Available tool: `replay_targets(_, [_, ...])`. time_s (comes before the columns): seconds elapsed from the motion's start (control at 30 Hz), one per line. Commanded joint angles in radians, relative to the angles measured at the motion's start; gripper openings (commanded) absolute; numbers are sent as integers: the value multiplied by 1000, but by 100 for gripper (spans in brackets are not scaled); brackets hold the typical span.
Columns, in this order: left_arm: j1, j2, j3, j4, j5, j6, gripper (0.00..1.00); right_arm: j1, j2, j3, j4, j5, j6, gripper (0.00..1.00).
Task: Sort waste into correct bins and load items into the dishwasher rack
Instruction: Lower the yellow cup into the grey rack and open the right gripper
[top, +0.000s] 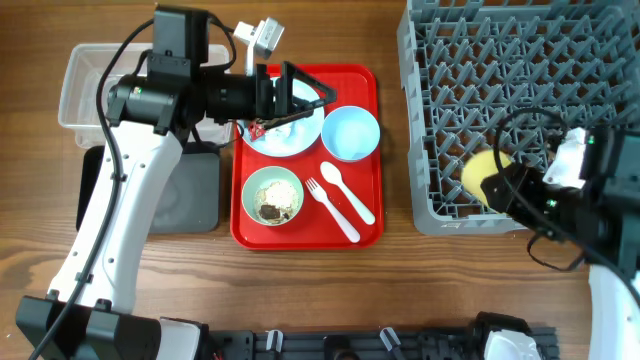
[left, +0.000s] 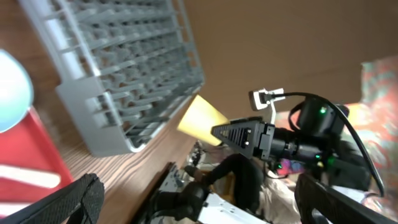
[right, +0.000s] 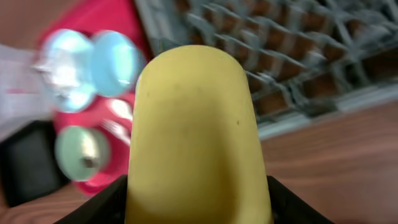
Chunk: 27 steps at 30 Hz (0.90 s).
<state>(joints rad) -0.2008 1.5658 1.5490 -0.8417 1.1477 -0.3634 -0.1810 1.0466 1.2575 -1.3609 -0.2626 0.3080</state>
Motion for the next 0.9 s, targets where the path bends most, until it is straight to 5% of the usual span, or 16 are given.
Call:
replay_targets(0.0, [0, -4, 7, -42, -126, 24, 100, -5, 88, 12, -43, 105, -24, 41])
replay_targets(0.37, [-51, -4, 7, -73, -170, 69, 99, 85, 291, 10, -6, 56, -70, 46])
replay_targets(0.57, [-57, -4, 7, -73, -181, 69, 99, 187, 371, 10, 49, 230, 40, 47])
replay_targets(0.7, [-57, -4, 7, -93, -183, 69, 99, 198, 394, 10, 51, 172, 19, 80])
replay_targets(0.87, [-57, -5, 7, -111, -280, 69, 99, 198, 357, 56, 71, 101, -2, 87])
